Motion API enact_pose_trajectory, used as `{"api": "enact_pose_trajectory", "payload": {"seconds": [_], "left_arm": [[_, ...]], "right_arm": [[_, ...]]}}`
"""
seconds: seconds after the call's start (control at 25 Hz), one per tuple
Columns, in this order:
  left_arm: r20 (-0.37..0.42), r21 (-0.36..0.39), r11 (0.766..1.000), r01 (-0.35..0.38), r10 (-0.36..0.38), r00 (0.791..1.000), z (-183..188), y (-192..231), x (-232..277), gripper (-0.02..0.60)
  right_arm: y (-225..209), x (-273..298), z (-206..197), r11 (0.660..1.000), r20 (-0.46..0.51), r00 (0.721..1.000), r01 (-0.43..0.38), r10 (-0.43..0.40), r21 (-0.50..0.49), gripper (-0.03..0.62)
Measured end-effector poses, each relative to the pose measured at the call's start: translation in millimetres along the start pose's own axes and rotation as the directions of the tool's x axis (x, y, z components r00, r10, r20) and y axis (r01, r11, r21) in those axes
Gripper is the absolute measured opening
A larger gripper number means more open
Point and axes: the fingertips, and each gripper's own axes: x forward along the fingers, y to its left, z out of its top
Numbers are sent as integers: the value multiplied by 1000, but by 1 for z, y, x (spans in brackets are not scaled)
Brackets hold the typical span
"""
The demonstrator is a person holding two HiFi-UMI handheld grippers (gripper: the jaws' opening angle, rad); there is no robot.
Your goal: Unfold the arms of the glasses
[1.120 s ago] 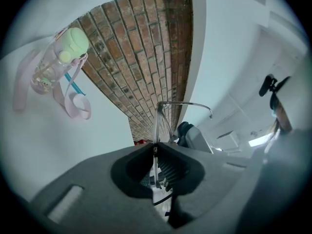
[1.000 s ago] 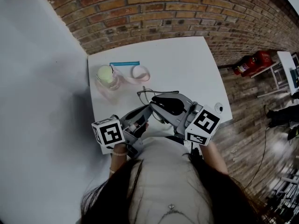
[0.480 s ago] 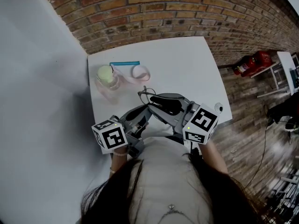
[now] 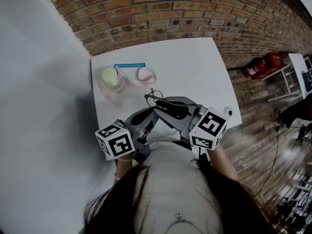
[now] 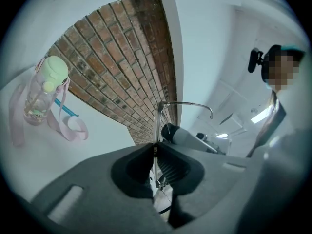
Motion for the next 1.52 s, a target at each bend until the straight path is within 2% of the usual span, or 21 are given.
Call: {"api": "enact_pose_trajectory", "payload": {"seconds": [0.48, 0.84, 1.52], "left_arm": [[23, -36, 999, -10, 10, 1000, 3, 6, -3, 23], [74, -150, 989, 5, 6, 997, 6, 15, -6, 23], [131, -253, 967, 33, 1, 991, 10, 25, -11, 23]], "right_arm": [[1, -1, 4, 1000, 13, 1000, 14, -14, -13, 46], [2, -4, 9, 999, 28, 999, 21, -20, -28, 40], [2, -10, 19, 998, 63, 997, 38, -35, -46, 31]]}}
